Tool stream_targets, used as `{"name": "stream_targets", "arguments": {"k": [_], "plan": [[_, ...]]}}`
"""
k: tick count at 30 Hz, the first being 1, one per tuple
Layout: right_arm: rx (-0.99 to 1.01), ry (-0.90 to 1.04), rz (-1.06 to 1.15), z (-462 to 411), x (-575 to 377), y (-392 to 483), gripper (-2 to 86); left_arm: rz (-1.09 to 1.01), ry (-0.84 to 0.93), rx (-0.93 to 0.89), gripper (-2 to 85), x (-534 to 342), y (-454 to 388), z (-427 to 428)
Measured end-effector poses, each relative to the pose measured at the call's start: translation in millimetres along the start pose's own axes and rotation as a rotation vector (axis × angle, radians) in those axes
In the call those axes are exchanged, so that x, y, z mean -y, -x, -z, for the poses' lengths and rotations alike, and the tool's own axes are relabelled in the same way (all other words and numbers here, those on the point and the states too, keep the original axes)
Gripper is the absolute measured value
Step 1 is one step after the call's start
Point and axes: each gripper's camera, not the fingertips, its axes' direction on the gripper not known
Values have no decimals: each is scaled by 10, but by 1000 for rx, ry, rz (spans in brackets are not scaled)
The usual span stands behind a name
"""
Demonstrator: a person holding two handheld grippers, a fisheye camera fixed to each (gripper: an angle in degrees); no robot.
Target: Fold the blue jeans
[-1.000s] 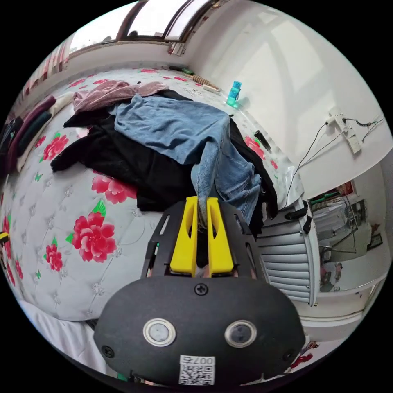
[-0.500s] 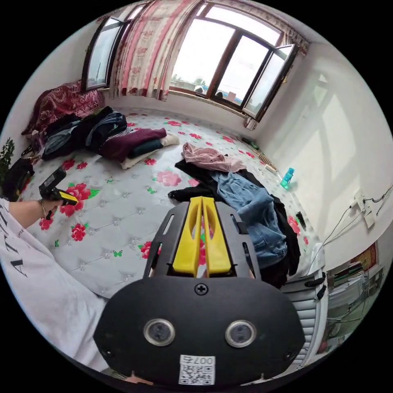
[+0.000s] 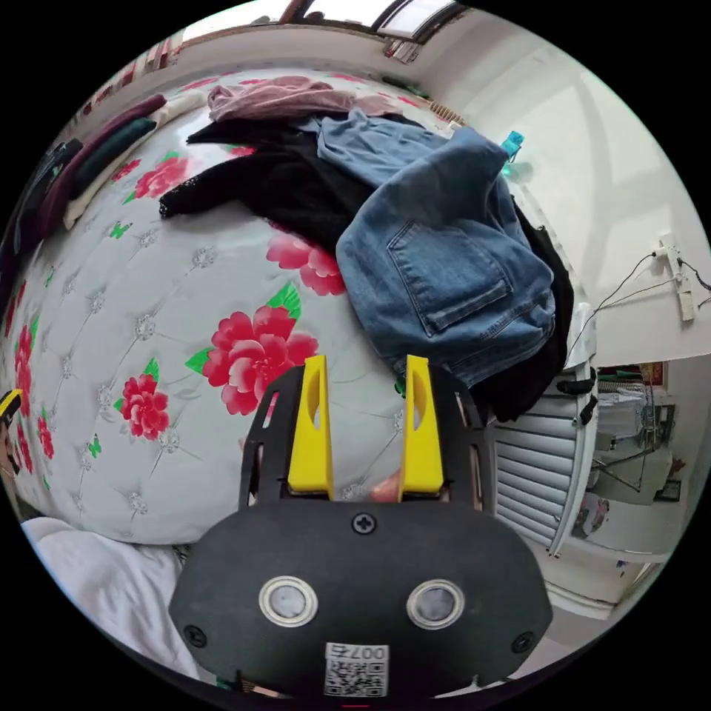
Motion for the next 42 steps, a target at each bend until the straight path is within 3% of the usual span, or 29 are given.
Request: {"name": "stream_targets", "arguments": {"k": [4, 5, 6, 7, 12, 15, 17, 19, 21, 23, 24, 28, 42], "plan": [[99, 210, 34, -781, 164, -97, 45, 41, 47, 14, -10, 118, -12, -8], [200, 70, 13, -723, 166, -202, 22, 42, 56, 24, -10, 148, -23, 3], [217, 150, -38, -862, 204, -269, 14, 39, 59, 30, -10, 160, -30, 10], [224, 102, -43, -828, 230, -298, 10, 29, 63, 44, -10, 182, -48, 24], [119, 88, 115, -798, 267, -282, 9, 38, 64, 57, -10, 231, -48, 91], [107, -137, -7, -446, 221, -519, 41, 41, 65, 47, -10, 261, -17, 139], [55, -184, -64, -380, 247, -612, 75, 45, 64, 40, -10, 280, 4, 178], [52, -94, -51, -566, 359, -656, 92, 47, 63, 41, -10, 292, 7, 209], [61, 187, -43, -1174, 462, -686, 83, 40, 62, 50, -10, 304, -5, 241], [138, 70, -183, -1162, 381, -883, 64, 32, 61, 60, -10, 318, -19, 285], [144, 129, -220, -1266, 359, -950, 52, 32, 62, 60, -10, 322, -18, 296], [71, 137, -129, -1236, 330, -887, 25, 24, 61, 51, -10, 349, 3, 377], [384, -352, 24, 939, -888, -683, 0, 4, -5, -43, -10, 162, 235, 705]]}}
